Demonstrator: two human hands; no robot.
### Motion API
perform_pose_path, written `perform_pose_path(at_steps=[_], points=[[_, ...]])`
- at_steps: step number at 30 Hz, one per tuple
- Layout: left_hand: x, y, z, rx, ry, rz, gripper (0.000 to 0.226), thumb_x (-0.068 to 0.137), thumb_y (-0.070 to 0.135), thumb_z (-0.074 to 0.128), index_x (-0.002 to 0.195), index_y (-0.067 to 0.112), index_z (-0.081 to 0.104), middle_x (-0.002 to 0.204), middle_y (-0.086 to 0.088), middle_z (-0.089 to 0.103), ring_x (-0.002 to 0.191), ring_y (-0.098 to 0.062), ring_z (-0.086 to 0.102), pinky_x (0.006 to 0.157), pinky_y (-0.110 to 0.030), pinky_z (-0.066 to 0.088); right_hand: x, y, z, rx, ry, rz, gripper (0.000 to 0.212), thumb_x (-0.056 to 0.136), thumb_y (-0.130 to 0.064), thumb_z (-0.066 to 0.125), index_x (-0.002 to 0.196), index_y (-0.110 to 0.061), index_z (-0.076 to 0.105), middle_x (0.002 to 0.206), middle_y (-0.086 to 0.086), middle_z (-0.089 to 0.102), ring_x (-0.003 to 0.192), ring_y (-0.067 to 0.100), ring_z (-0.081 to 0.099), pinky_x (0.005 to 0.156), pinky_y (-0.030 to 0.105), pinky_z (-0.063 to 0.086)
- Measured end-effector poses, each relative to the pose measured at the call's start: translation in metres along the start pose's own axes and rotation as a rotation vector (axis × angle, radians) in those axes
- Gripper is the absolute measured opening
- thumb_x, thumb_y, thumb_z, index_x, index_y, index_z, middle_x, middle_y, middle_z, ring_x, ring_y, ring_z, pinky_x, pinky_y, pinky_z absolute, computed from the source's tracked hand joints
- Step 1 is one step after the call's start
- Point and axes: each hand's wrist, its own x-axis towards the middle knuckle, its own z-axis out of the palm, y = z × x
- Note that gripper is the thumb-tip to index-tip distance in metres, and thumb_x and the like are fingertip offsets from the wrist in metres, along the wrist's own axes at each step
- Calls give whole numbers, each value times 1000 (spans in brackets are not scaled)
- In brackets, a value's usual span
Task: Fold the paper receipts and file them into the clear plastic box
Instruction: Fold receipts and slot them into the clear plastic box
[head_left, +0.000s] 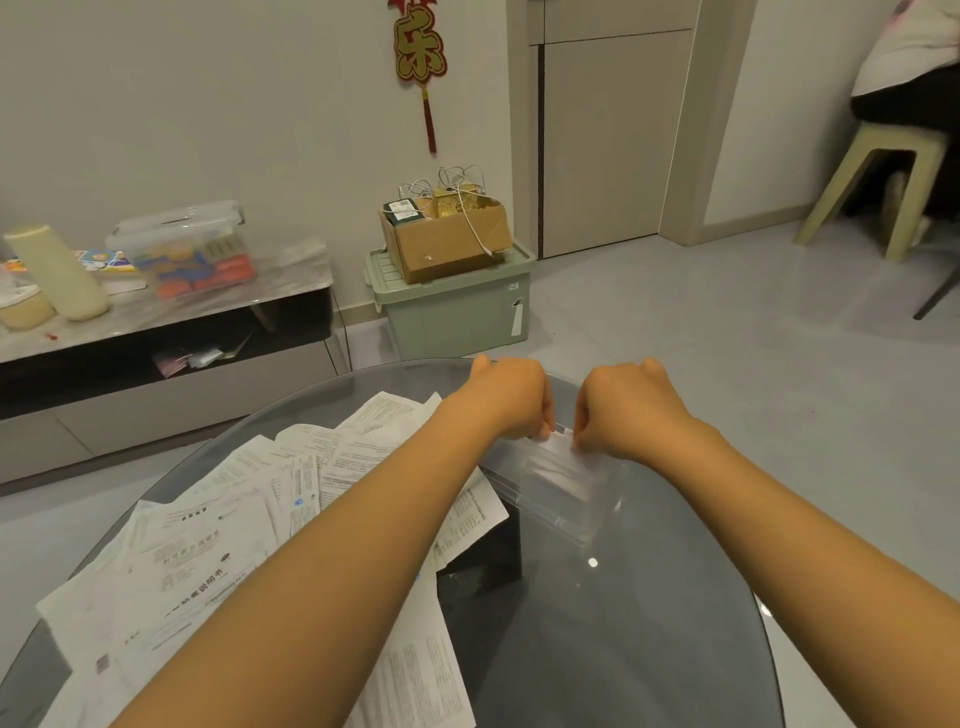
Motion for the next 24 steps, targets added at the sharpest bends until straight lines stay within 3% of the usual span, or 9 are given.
perform_pose_path(at_steps=[2,5,8,11,13,17,24], points=[[5,2,3,43,-29,3,9,85,22,67,92,25,72,88,7,63,99,-18,55,85,-29,24,2,-4,2,-103,-26,-24,6,79,-24,64,81,-20,60,73,-4,53,81,19,44,81,28,25],[14,5,11,107,-41,0,15,85,26,67,98,21,69,104,0,67,108,-22,53,92,-31,29,1,-8,2,-220,-45,-27,27,82,-19,58,62,-19,39,63,-5,39,79,18,38,83,29,24],[18,7,14,142,-28,-2,23,84,30,67,102,16,64,104,-2,66,105,-23,55,90,-31,30,2,-10,0,-233,-41,-36,32,83,-18,57,61,-20,34,62,-5,37,79,18,38,90,30,27],[14,7,11,105,14,8,25,84,32,68,102,16,65,103,-1,66,103,-22,55,92,-33,28,1,-9,1,-174,-1,-30,21,86,-17,53,66,-19,44,63,-5,39,78,18,39,85,30,24],[7,6,7,41,97,24,19,85,30,67,102,19,67,103,1,67,102,-21,56,89,-33,26,-2,-6,2,-99,59,-39,6,87,-20,54,84,-20,59,71,-5,51,83,20,44,80,29,21],[-29,7,-6,-40,273,19,15,91,24,57,103,25,66,106,5,67,102,-18,58,91,-33,25,-21,-8,-4,58,164,-55,18,88,-26,56,102,-26,68,95,-3,65,98,19,49,82,29,26],[-139,-5,-3,-202,418,-121,19,96,32,51,109,29,65,106,10,68,100,-9,58,95,-27,19,-78,-41,-8,496,228,-144,20,87,-32,62,105,-27,69,89,-7,59,97,14,51,83,31,47]])
